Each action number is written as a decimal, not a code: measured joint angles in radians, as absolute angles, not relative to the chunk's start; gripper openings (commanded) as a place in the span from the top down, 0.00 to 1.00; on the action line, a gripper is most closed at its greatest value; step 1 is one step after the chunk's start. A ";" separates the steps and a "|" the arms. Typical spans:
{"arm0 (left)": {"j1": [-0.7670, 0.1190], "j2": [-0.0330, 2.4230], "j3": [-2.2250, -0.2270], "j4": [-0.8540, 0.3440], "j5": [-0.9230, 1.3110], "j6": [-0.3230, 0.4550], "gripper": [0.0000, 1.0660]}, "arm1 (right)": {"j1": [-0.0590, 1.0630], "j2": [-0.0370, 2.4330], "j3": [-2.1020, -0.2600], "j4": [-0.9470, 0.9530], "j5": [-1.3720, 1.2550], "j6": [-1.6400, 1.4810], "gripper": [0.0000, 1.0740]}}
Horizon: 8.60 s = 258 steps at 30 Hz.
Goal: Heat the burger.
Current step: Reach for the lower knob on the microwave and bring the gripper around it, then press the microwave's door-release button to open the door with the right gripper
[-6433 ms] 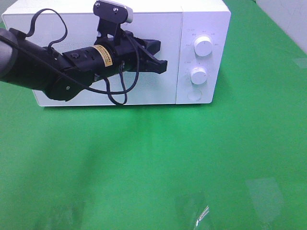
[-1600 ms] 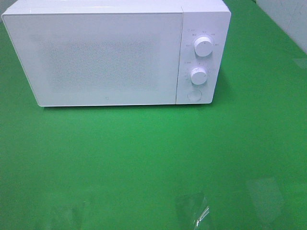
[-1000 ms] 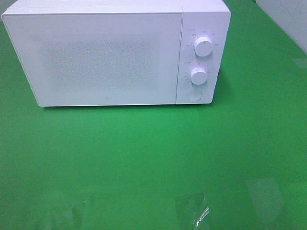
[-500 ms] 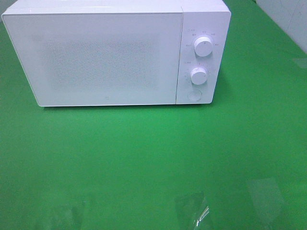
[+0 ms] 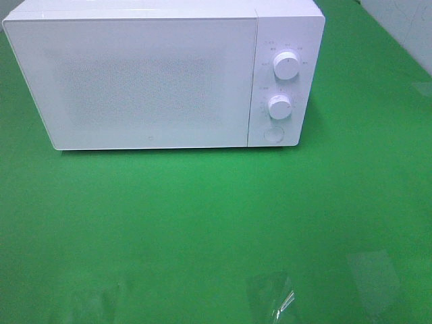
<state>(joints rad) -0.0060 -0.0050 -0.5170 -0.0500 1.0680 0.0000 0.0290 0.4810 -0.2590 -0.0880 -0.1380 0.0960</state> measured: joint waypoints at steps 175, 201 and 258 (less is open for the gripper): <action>-0.006 -0.005 -0.517 -0.050 1.068 0.000 0.06 | 0.661 2.104 -0.845 0.752 -1.169 -0.322 1.00; -0.006 -0.005 -0.517 -0.050 1.068 0.000 0.06 | 0.649 2.105 -0.818 0.675 -1.178 1.350 1.00; -0.006 -0.005 -0.517 -0.050 1.068 0.000 0.06 | 0.665 2.088 -0.821 0.671 -1.182 1.344 0.38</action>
